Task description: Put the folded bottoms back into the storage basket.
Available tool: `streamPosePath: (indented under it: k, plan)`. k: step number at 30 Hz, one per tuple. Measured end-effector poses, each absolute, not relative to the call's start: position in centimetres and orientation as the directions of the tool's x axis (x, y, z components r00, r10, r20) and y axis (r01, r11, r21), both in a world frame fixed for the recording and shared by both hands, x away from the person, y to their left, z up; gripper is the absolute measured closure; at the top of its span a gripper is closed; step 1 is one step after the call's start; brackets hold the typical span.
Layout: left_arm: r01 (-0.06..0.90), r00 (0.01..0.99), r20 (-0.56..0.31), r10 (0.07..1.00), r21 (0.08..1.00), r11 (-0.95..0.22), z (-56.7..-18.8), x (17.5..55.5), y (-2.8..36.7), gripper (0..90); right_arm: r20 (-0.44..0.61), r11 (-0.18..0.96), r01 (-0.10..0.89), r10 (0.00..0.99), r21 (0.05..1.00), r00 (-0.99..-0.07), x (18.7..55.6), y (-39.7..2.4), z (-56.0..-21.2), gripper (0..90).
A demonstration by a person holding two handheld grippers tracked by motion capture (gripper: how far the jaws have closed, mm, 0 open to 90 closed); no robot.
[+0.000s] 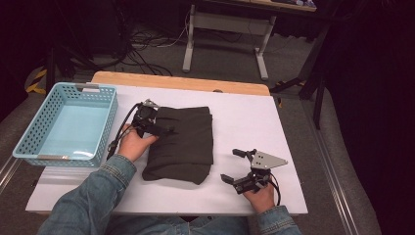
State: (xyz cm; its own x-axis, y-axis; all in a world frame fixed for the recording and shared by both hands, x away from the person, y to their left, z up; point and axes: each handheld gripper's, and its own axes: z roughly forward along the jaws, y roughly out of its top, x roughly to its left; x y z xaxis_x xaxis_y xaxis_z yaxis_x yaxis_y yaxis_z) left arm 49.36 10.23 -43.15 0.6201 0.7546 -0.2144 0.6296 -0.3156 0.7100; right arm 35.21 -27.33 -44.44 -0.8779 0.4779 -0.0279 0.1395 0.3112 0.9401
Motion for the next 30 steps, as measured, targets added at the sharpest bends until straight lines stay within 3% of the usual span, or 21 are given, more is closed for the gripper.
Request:
streamPosePath:
  k: [19,30]
  plan:
    - [0.731,0.540,-0.281,0.794,0.624,-0.276,-44.9,50.6,10.3,9.9,-0.025,0.306,0.140,0.480,0.942,-0.877,35.2,-27.4,-44.4,2.5]
    - [0.764,0.555,-0.350,0.755,0.574,-0.295,-46.0,51.0,9.5,4.9,-0.024,0.305,0.140,0.478,0.942,-0.878,35.2,-27.4,-44.4,2.7]
